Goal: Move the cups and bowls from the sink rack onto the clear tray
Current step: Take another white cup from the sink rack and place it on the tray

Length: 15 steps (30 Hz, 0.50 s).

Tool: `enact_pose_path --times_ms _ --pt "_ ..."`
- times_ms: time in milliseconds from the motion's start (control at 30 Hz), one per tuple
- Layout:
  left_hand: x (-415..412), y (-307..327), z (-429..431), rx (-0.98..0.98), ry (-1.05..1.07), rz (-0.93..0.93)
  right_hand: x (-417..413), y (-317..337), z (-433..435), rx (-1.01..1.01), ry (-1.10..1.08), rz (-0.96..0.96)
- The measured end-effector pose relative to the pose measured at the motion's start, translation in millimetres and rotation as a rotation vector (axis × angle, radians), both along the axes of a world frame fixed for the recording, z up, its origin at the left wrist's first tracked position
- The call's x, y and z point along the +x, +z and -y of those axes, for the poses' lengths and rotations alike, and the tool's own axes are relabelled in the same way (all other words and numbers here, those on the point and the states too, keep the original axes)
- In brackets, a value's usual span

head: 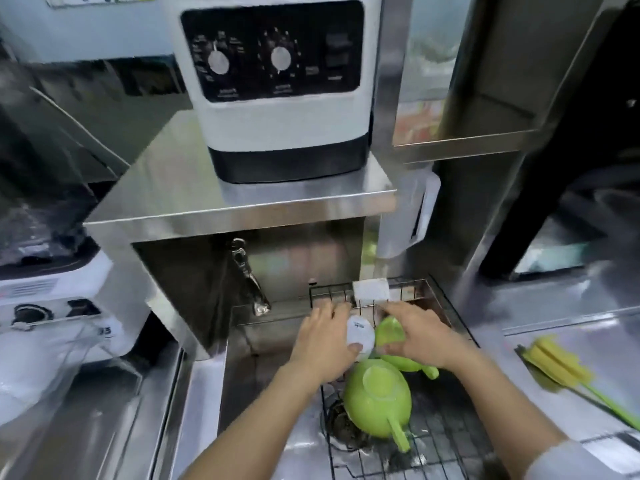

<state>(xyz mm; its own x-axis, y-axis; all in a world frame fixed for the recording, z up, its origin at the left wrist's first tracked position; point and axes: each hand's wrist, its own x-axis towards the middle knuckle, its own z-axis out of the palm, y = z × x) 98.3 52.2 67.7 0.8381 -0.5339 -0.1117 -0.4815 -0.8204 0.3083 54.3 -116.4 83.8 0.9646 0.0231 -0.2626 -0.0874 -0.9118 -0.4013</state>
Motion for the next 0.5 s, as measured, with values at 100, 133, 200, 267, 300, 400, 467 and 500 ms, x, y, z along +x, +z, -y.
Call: enact_pose_path --times_ms 100,133,200,267,300,400,467,500 --pt "8.7 -20.4 13.0 0.088 0.007 0.031 10.6 -21.7 9.5 -0.048 0.034 0.011" --pt "10.9 -26.7 17.0 0.118 0.000 0.056 15.2 -27.9 10.0 -0.051 0.049 0.011" --pt "14.2 -38.2 24.4 0.172 -0.027 0.117 25.4 -39.3 7.3 -0.065 0.085 0.031" --pt "18.4 -48.0 29.4 0.241 -0.052 0.158 35.2 -50.9 0.7 -0.131 0.131 0.052" --pt "21.1 -52.2 30.6 0.287 -0.062 0.160 39.5 -57.4 -2.9 -0.169 0.148 0.052" --pt "28.4 -60.9 31.7 0.394 -0.057 0.136 47.0 -74.4 -12.0 -0.220 0.154 0.002" --pt "31.2 -64.0 32.1 0.421 -0.054 0.138 49.0 -83.9 -13.5 -0.205 0.120 -0.024" --pt "31.9 -65.1 32.2 0.420 -0.058 0.144 49.9 -86.3 -13.6 -0.192 0.104 -0.035"
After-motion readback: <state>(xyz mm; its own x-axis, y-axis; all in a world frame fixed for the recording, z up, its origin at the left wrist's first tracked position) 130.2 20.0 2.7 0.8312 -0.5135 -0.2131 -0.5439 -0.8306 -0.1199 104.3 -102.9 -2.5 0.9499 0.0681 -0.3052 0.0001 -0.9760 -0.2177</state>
